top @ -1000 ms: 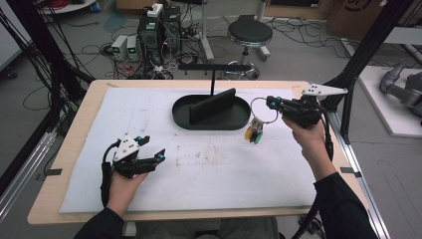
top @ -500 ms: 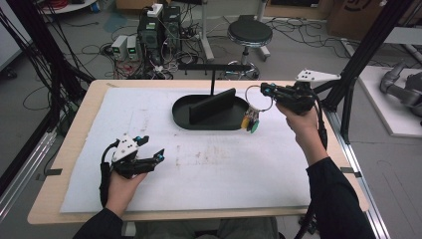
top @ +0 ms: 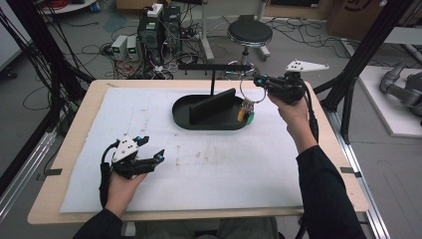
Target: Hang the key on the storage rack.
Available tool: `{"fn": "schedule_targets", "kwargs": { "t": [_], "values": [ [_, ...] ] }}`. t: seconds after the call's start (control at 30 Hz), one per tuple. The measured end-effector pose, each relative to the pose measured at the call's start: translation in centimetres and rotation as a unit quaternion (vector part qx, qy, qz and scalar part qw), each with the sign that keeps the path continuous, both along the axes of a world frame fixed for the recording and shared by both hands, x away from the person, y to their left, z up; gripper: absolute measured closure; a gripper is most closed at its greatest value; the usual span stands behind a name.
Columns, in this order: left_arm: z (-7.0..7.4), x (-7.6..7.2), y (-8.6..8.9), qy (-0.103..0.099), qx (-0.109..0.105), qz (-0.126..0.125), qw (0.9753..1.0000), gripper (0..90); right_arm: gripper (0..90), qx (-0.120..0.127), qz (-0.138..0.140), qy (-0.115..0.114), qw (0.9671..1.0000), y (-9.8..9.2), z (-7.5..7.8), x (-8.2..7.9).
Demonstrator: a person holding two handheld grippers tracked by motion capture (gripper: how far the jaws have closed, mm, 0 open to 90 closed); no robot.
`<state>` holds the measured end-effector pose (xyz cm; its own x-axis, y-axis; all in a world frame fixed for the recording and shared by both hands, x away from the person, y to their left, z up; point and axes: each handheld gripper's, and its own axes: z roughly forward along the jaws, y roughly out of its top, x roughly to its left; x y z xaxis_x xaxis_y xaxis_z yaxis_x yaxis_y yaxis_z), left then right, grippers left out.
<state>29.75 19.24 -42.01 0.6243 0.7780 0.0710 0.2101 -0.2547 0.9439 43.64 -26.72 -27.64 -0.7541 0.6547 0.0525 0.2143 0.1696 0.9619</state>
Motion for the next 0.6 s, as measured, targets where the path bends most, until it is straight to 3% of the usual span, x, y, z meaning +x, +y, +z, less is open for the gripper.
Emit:
{"fn": "schedule_targets", "kwargs": {
  "t": [0.6],
  "values": [
    [-0.1, -0.4, 0.2, -0.004, 0.002, 0.0, 1.0, 27.4, 87.8, -0.006, -0.027, 0.007, 0.9996, 1.0, -1.5, 2.6]
  ]
}}
